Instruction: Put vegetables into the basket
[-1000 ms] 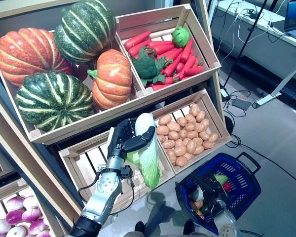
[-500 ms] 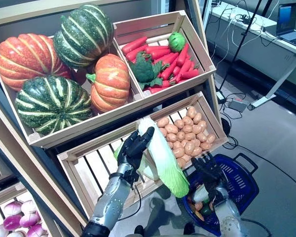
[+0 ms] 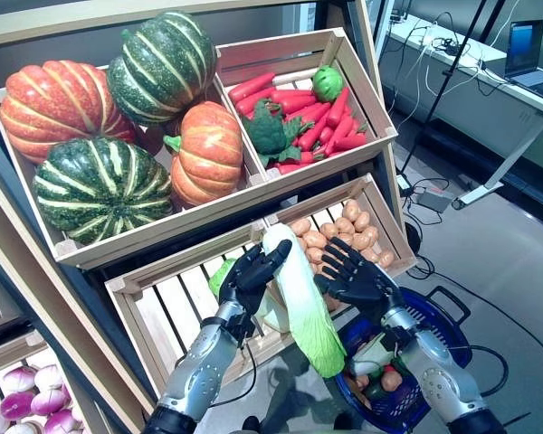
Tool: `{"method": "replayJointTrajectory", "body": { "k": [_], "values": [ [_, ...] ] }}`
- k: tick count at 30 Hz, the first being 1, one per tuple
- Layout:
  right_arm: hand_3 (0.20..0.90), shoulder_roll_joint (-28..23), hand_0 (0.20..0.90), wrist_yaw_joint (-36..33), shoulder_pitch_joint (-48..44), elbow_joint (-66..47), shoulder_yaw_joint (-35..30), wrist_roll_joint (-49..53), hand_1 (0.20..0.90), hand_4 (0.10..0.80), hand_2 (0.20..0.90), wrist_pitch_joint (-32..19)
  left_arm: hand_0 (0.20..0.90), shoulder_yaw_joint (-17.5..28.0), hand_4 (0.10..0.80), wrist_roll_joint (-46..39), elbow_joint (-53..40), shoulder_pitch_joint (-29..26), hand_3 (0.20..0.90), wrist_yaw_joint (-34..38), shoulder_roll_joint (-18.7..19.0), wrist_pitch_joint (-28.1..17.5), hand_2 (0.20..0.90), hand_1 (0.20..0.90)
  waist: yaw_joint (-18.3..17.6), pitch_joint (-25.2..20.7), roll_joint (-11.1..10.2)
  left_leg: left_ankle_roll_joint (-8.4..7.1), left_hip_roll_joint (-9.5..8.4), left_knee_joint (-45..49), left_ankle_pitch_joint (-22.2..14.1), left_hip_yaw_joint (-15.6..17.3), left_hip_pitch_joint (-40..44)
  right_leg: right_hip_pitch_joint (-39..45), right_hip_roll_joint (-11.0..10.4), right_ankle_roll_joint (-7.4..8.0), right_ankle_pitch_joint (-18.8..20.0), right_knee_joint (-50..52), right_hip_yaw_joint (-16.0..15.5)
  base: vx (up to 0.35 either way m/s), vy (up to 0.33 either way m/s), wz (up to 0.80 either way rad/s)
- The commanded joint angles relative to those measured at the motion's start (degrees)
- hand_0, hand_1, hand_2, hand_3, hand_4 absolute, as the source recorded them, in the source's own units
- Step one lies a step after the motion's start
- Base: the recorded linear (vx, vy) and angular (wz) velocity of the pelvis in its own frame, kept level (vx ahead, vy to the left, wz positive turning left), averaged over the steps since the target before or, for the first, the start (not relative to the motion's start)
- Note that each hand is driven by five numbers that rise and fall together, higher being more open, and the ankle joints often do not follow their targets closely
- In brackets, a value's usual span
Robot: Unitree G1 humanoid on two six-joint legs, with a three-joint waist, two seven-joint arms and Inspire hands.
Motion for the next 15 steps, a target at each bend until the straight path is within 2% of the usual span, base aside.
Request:
{"method": "replayJointTrajectory", "body": {
  "k": [1, 3, 8, 15],
  "values": [
    [0.900, -1.22, 0.900, 5.82, -4.74, -6.61, 0.46, 1.82, 0.900, 0.800, 0.900, -1.28, 0.300, -0.20, 0.400, 0.41, -4.03, -7.08, 0.300, -2.69, 1.12, -3.82, 0.300, 0.300, 0.67, -4.07, -0.95, 2.13, -2.13, 0.47, 1.46, 0.09, -2.42, 0.14, -2.11, -0.63, 3.34, 1.35, 0.12, 0.000, 0.000, 0.00],
    [0.900, -1.70, 0.900, 6.65, -4.67, -7.19, 1.02, 1.10, 0.900, 0.800, 0.900, 0.41, 0.300, -0.26, 0.400, 0.23, -4.11, -6.85, 0.300, -2.75, 1.43, -4.05, 0.300, 0.300, 0.64, -4.11, -0.99, 2.10, -2.09, 0.47, 1.47, 0.18, -2.39, 0.11, -2.09, -0.63, 3.26, 1.42, 0.17, 0.000, 0.000, 0.00],
    [0.900, -4.72, 0.900, 2.68, -3.28, -5.66, 2.23, -6.24, 0.900, 0.800, 0.900, 5.72, 0.300, -0.25, 0.400, 0.60, -4.93, -6.00, 0.300, -2.55, 2.15, -4.50, 0.300, 0.300, 0.58, -4.26, -1.25, 1.89, -1.87, 0.25, 1.76, -0.02, -2.42, 0.23, -2.06, -0.68, 3.41, 1.06, 0.12, 0.000, 0.000, 0.00],
    [0.900, -5.93, 0.900, 0.93, -2.95, -4.51, 2.08, -3.58, 0.900, 0.800, 0.900, 5.20, 0.300, -0.84, 0.400, 0.32, -4.88, -5.80, 0.300, -2.36, 2.71, -5.12, 0.300, 0.300, 0.36, -4.16, -1.38, 1.79, -1.62, -0.21, 2.17, -0.14, -2.33, 0.39, -1.87, -0.70, 3.67, 0.73, 0.21, 0.000, 0.000, 0.00]
  ]
}}
